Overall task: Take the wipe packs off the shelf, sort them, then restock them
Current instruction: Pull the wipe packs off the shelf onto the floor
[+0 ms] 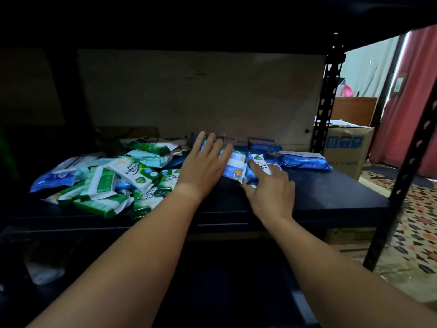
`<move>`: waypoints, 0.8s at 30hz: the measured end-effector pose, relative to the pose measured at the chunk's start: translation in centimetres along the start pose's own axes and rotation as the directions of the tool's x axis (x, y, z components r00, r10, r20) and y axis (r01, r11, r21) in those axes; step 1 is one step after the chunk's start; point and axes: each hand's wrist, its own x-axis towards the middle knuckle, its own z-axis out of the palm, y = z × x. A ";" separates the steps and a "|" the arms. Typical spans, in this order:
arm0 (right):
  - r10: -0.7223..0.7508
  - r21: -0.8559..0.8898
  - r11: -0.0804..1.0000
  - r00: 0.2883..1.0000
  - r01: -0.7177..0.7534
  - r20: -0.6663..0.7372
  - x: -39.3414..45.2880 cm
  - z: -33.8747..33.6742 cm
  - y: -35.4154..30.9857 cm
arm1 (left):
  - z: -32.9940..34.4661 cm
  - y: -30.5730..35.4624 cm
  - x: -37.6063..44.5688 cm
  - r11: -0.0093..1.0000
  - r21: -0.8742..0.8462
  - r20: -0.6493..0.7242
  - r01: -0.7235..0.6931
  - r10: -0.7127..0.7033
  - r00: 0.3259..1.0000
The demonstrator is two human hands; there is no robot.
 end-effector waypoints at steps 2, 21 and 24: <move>0.006 -0.020 1.000 1.000 -0.006 -0.003 -1.4 -1.2 0.5 | -1.6 0.9 -0.9 1.000 -0.017 -0.011 -0.003 0.003 1.000; -0.115 -0.030 0.993 0.992 0.116 0.046 -25.1 -2.8 1.5 | -10.0 11.3 -27.8 0.957 -0.117 0.372 0.265 -0.205 0.905; -0.038 -0.002 0.999 0.986 0.039 0.162 -29.5 -1.4 1.3 | -10.2 13.9 -33.0 0.924 -0.123 0.580 0.363 -0.230 0.782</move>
